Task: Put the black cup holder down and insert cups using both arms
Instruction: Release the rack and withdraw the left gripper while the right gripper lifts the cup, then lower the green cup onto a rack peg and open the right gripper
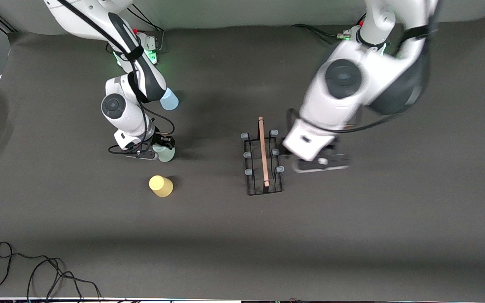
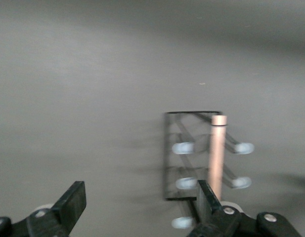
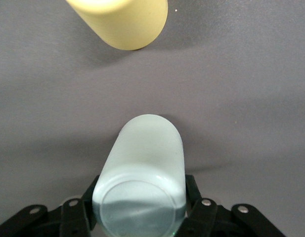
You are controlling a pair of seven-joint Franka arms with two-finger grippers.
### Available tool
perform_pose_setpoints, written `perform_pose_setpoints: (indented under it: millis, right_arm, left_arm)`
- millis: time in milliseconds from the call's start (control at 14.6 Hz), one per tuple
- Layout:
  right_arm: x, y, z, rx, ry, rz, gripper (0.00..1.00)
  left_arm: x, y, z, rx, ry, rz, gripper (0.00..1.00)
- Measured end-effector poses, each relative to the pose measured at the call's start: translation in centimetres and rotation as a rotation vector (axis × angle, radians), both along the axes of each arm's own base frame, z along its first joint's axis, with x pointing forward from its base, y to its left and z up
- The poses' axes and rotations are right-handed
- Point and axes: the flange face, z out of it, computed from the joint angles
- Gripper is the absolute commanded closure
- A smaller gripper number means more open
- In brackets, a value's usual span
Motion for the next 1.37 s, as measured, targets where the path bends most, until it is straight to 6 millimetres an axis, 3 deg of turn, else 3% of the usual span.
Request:
perform_pose_setpoints:
  millis: [274, 480, 617, 755, 823, 1029, 1372]
  right_arm:
    - [0.5, 3.3, 8.3, 0.027, 0.048, -0.041, 1.0]
    - [0.8, 8.2, 14.0, 0.044, 0.036, -0.102, 1.0]
    - [0.8, 11.8, 16.0, 0.061, 0.023, -0.147, 1.0]
    - [0.5, 15.6, 16.5, 0.089, 0.031, -0.186, 1.0]
    - [0.4, 17.5, 16.3, 0.092, 0.035, -0.205, 1.0]
    - [0.3, 22.4, 15.3, 0.084, 0.037, -0.24, 1.0]
    - [0.0, 27.2, 14.3, 0.079, 0.033, -0.282, 1.0]
  left_arm:
    - [2.0, 11.4, 2.3, 0.026, 0.079, -0.083, 0.0]
    - [2.8, 18.3, 4.1, 0.021, 0.065, -0.125, 0.0]
    - [2.7, 23.5, 5.5, 0.015, 0.071, -0.158, 0.0]
    - [1.9, 28.9, 6.8, 0.006, 0.089, -0.196, 0.0]
    - [1.5, 30.6, 7.4, 0.007, 0.091, -0.208, 0.0]
    - [0.2, 31.4, 8.6, 0.052, 0.076, -0.226, 0.0]
    - [-1.6, 30.8, 9.0, 0.07, -0.004, -0.239, 0.0]
